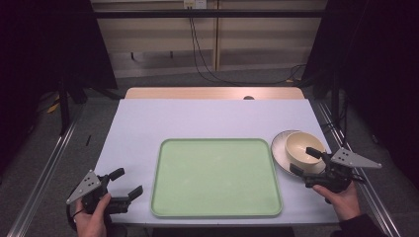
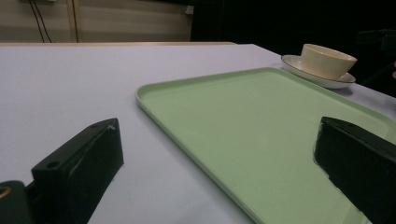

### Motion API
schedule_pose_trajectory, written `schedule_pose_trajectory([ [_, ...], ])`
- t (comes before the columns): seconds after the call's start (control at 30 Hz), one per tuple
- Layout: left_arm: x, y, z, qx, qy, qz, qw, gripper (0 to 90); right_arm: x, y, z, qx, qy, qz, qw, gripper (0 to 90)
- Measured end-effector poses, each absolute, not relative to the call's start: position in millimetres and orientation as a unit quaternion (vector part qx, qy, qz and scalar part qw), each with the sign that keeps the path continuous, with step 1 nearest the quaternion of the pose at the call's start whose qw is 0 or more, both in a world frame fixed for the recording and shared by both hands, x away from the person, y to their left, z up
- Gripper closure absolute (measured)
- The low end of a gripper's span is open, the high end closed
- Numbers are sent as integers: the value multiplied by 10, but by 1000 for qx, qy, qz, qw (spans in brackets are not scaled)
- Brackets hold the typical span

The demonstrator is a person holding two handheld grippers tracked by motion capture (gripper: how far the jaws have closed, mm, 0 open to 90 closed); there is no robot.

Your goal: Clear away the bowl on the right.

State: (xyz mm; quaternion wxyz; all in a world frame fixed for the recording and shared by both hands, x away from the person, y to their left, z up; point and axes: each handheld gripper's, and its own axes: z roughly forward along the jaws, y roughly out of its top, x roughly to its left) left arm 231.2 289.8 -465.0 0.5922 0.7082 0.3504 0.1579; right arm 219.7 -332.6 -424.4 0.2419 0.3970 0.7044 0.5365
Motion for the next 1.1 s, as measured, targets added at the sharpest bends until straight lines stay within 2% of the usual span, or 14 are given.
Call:
schedule_pose_trajectory([
  [0.7,2314,2900,-4649,710,350,163,589,15,2333,-3620,-4063,429,698,513,256,189],
  [1.1,2316,2895,-4649,710,349,160,590,14,2563,-3825,-4016,453,722,464,240,222],
])
